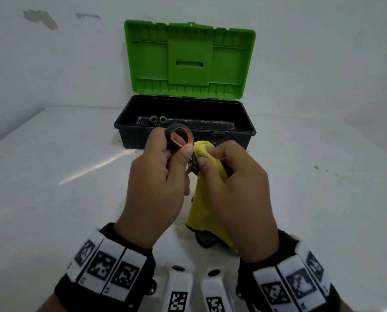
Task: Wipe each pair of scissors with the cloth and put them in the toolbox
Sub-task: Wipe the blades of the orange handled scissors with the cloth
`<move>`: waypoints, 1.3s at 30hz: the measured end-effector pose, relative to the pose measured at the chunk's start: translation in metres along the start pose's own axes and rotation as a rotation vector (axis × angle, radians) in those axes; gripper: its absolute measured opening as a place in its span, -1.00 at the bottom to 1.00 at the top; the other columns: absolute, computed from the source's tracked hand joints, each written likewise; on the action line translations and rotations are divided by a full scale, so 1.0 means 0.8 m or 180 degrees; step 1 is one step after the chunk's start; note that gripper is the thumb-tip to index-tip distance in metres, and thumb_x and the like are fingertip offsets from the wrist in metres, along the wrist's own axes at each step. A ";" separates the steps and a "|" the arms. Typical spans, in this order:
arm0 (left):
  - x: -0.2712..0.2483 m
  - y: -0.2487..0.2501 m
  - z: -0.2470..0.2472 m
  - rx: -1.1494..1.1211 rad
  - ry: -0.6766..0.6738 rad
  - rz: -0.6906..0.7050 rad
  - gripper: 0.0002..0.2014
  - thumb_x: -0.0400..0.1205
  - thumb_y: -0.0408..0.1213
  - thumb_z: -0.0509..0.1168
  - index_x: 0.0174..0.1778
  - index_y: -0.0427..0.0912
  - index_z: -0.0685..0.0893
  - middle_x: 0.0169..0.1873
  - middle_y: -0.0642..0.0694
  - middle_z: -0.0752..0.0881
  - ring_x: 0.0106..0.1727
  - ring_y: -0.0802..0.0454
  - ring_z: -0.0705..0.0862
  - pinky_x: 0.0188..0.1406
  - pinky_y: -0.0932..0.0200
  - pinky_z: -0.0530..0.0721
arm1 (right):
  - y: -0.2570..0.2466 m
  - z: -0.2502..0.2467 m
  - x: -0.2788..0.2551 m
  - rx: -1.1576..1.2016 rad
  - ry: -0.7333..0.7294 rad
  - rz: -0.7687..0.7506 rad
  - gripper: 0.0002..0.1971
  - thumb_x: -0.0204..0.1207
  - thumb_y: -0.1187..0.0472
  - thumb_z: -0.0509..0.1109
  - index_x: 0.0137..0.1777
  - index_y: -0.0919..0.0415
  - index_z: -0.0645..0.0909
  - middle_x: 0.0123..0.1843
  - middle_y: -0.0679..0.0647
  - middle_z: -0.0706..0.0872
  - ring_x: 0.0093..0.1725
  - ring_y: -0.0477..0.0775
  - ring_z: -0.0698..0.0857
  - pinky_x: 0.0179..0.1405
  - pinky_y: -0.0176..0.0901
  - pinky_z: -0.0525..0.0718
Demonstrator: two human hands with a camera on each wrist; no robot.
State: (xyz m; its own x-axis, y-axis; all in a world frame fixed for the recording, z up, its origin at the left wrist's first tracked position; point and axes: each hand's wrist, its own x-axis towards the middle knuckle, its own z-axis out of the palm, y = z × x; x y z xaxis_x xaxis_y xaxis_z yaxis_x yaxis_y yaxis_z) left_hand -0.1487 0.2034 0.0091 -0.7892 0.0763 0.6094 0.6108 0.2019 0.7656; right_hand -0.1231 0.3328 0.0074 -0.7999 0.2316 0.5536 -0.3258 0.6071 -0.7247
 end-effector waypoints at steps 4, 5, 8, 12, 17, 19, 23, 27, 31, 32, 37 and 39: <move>-0.007 -0.002 0.001 0.0293 0.0001 0.0198 -0.89 0.74 -0.12 0.20 -0.05 -0.04 0.47 -0.40 -0.08 0.65 -0.52 -0.08 0.65 -0.55 -0.15 0.61 | 0.006 -0.004 0.012 0.0161 0.0062 0.0161 -0.90 0.56 0.13 0.46 -0.18 0.07 0.65 -0.23 -0.12 0.72 -0.21 -0.15 0.68 -0.29 -0.27 0.63; -0.008 -0.002 0.001 0.0355 -0.0002 0.0234 -0.89 0.75 -0.11 0.20 -0.04 -0.04 0.47 -0.40 -0.07 0.65 -0.51 -0.07 0.65 -0.54 -0.14 0.61 | 0.009 -0.006 0.017 0.0139 0.0109 0.0206 -0.90 0.56 0.13 0.46 -0.18 0.07 0.66 -0.23 -0.11 0.72 -0.20 -0.14 0.68 -0.28 -0.26 0.63; -0.011 -0.003 0.001 0.0488 0.0005 0.0314 -0.85 0.75 -0.08 0.18 -0.03 -0.07 0.49 -0.41 -0.03 0.64 -0.49 -0.03 0.65 -0.51 -0.07 0.60 | 0.017 -0.013 0.030 0.0127 0.0148 0.0392 -0.91 0.56 0.13 0.45 -0.17 0.06 0.68 -0.23 -0.10 0.73 -0.19 -0.16 0.69 -0.29 -0.28 0.62; -0.015 -0.002 0.002 0.0668 0.0150 0.0314 -0.79 0.74 -0.05 0.16 -0.02 -0.13 0.51 -0.47 0.00 0.62 -0.49 0.04 0.65 -0.51 0.02 0.58 | 0.029 -0.025 0.043 0.0122 0.0339 0.0589 -0.92 0.57 0.09 0.44 -0.12 0.04 0.70 -0.23 -0.11 0.74 -0.21 -0.18 0.69 -0.30 -0.31 0.53; -0.016 -0.005 0.001 0.0517 0.0444 -0.0018 -0.79 0.76 -0.08 0.16 -0.02 -0.17 0.50 -0.47 0.00 0.66 -0.50 0.07 0.69 -0.50 -0.02 0.66 | 0.009 -0.025 0.019 -0.0071 0.0208 0.0124 -0.94 0.57 0.14 0.44 0.00 -0.03 0.69 -0.12 -0.23 0.74 -0.09 -0.26 0.68 -0.20 -0.54 0.54; -0.016 -0.004 0.004 0.0432 0.0441 -0.0110 -0.78 0.74 -0.08 0.17 0.00 -0.19 0.51 -0.43 0.01 0.68 -0.50 0.08 0.70 -0.49 -0.04 0.70 | 0.002 -0.014 0.005 -0.0362 -0.0045 -0.0211 -0.84 0.56 0.17 0.45 0.11 -0.01 0.71 -0.02 -0.22 0.76 -0.04 -0.25 0.69 -0.03 -0.50 0.60; -0.013 -0.001 0.005 0.0380 0.0487 -0.0259 -0.79 0.72 -0.07 0.17 0.01 -0.16 0.52 -0.36 0.00 0.71 -0.48 0.07 0.70 -0.46 -0.10 0.72 | 0.000 0.005 -0.010 -0.0543 -0.0072 -0.0669 -0.77 0.52 0.25 0.49 0.17 0.11 0.75 0.04 -0.02 0.81 0.01 -0.04 0.74 0.09 -0.01 0.75; -0.010 -0.004 0.000 0.0403 0.0640 -0.0399 -0.81 0.73 -0.10 0.22 0.01 -0.17 0.52 -0.33 0.01 0.73 -0.39 0.12 0.72 -0.44 -0.14 0.76 | -0.011 0.009 -0.016 -0.0584 -0.0244 -0.0936 -0.79 0.52 0.21 0.46 0.13 0.16 0.77 -0.08 0.03 0.81 -0.14 0.01 0.73 -0.12 0.00 0.76; -0.007 0.000 -0.005 0.0393 0.0560 -0.0418 -0.80 0.72 -0.10 0.21 0.01 -0.18 0.51 -0.37 0.02 0.70 -0.41 0.12 0.70 -0.43 -0.11 0.75 | -0.013 0.004 -0.012 -0.0703 -0.0502 -0.1022 -0.81 0.52 0.20 0.43 0.09 0.14 0.79 -0.11 0.03 0.82 -0.17 0.04 0.75 -0.15 0.01 0.76; -0.006 0.001 -0.005 0.0311 0.0498 -0.0439 -0.79 0.72 -0.09 0.20 0.02 -0.18 0.51 -0.35 0.01 0.70 -0.47 0.10 0.70 -0.45 -0.14 0.74 | -0.011 0.002 -0.008 -0.0757 -0.0465 -0.1003 -0.81 0.51 0.21 0.44 0.08 0.13 0.79 -0.10 0.02 0.83 -0.16 0.04 0.75 -0.14 0.01 0.76; -0.003 0.005 -0.003 0.0239 0.0409 -0.0465 -0.83 0.74 -0.13 0.21 0.03 -0.19 0.51 -0.35 0.00 0.69 -0.56 0.04 0.67 -0.50 -0.14 0.73 | -0.010 0.000 -0.006 -0.0862 -0.0421 -0.0996 -0.84 0.52 0.23 0.42 0.05 0.14 0.78 -0.13 0.04 0.82 -0.20 0.05 0.73 -0.17 -0.01 0.76; -0.003 0.005 -0.004 0.0294 0.0392 -0.0452 -0.81 0.73 -0.12 0.22 0.03 -0.19 0.52 -0.36 0.00 0.70 -0.55 0.08 0.68 -0.51 -0.06 0.73 | -0.011 0.000 -0.008 -0.0897 -0.0597 -0.1056 -0.82 0.57 0.20 0.36 0.05 0.16 0.78 -0.16 0.06 0.79 -0.22 0.10 0.71 -0.23 0.04 0.73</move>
State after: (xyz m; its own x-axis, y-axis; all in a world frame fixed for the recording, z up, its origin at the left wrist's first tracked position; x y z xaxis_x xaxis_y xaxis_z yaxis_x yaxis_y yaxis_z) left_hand -0.1447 0.2011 0.0112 -0.8496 -0.0782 0.5216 0.4809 0.2912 0.8270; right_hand -0.1151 0.3257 0.0101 -0.7615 -0.1351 0.6340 -0.4503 0.8138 -0.3675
